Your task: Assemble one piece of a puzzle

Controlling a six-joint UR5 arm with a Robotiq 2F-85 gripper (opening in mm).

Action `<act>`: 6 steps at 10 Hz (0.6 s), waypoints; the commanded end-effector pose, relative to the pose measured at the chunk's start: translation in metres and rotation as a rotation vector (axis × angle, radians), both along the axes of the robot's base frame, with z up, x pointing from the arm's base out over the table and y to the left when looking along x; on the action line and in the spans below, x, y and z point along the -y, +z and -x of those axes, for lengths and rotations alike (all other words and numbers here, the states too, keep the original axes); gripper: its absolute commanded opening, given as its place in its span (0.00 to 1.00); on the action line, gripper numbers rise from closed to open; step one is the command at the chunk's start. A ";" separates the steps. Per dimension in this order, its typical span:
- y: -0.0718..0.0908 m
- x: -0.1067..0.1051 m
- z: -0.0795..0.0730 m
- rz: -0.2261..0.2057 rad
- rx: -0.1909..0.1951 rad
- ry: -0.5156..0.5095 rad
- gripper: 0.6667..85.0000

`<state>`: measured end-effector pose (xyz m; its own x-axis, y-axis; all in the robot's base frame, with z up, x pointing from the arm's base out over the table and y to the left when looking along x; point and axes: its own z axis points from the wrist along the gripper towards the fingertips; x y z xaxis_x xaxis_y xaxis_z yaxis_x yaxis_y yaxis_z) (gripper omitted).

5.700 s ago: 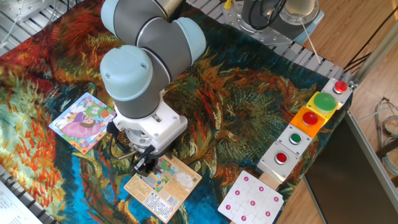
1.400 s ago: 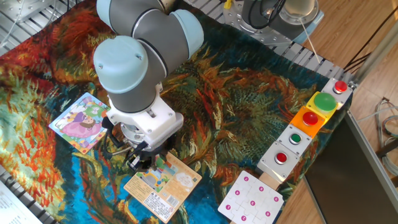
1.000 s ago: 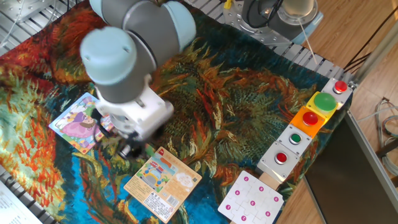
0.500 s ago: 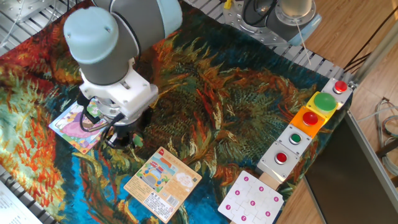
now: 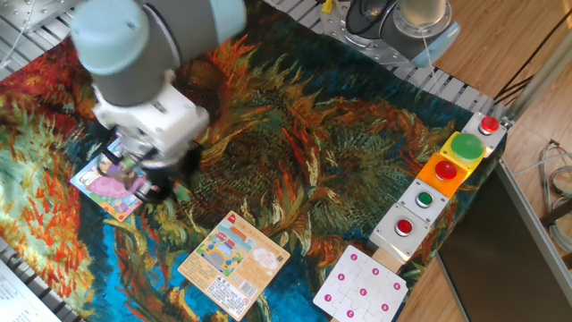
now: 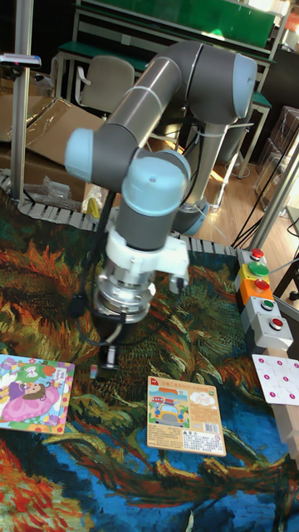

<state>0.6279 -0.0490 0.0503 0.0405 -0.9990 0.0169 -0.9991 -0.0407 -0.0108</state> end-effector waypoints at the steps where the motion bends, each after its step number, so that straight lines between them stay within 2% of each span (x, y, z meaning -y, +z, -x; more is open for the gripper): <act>1: 0.003 0.019 0.000 -0.031 0.003 0.003 0.01; 2: 0.004 0.013 0.000 -0.053 0.003 -0.037 0.01; 4: 0.005 0.007 -0.003 -0.061 0.009 -0.086 0.01; 5: 0.004 0.011 -0.001 -0.065 0.000 -0.084 0.01; 6: 0.002 0.034 -0.001 -0.049 -0.004 -0.049 0.01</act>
